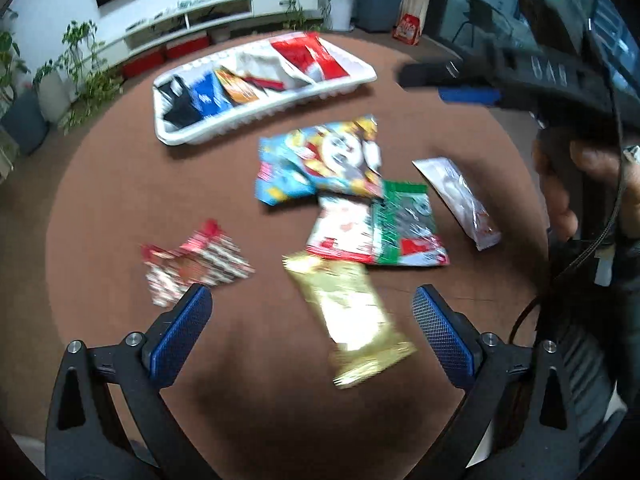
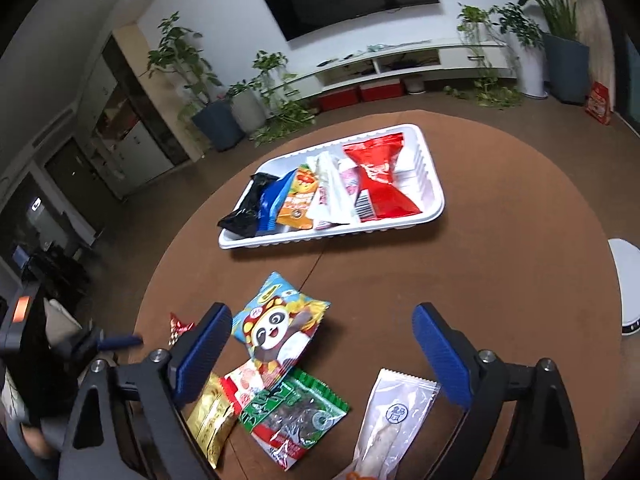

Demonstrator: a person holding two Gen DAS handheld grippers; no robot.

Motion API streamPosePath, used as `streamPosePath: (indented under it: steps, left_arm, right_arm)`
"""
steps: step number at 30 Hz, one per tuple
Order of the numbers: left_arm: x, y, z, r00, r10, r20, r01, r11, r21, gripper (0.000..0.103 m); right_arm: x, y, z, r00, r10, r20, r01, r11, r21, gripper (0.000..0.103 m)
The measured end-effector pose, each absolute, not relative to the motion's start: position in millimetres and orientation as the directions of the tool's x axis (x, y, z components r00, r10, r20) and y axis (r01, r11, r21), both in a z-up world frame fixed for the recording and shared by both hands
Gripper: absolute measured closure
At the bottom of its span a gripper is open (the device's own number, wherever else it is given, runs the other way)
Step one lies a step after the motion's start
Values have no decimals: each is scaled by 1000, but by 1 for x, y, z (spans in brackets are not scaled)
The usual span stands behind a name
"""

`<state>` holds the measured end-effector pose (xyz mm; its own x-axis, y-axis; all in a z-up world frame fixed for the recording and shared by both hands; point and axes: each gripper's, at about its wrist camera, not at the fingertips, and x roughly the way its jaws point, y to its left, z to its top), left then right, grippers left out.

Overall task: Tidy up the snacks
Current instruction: 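Grasp the gold bar with the left gripper while the right gripper grasps the white packet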

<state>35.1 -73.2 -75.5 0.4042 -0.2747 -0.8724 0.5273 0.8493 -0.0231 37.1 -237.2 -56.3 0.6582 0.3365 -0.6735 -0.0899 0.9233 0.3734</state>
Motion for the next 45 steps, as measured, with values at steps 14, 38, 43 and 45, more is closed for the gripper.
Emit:
streamPosePath:
  steps: [14, 38, 43, 45]
  left_arm:
    - [41, -86, -110, 374, -201, -905, 476, 880, 1, 34]
    - [44, -67, -104, 350, -287, -891, 520, 851, -70, 71]
    - [38, -62, -103, 359, -300, -884, 512, 855, -82, 73]
    - [35, -58, -103, 362, -301, -882, 505, 859, -86, 73]
  right_arm:
    - [36, -227, -61, 640, 325, -696, -139, 940, 311, 12]
    - [11, -274, -76, 603, 189, -775, 52, 960, 274, 12]
    - [-22, -270, -86, 565, 131, -815, 96, 970, 223, 20]
    - [-26, -258, -87, 554, 111, -825, 76, 980, 183, 23]
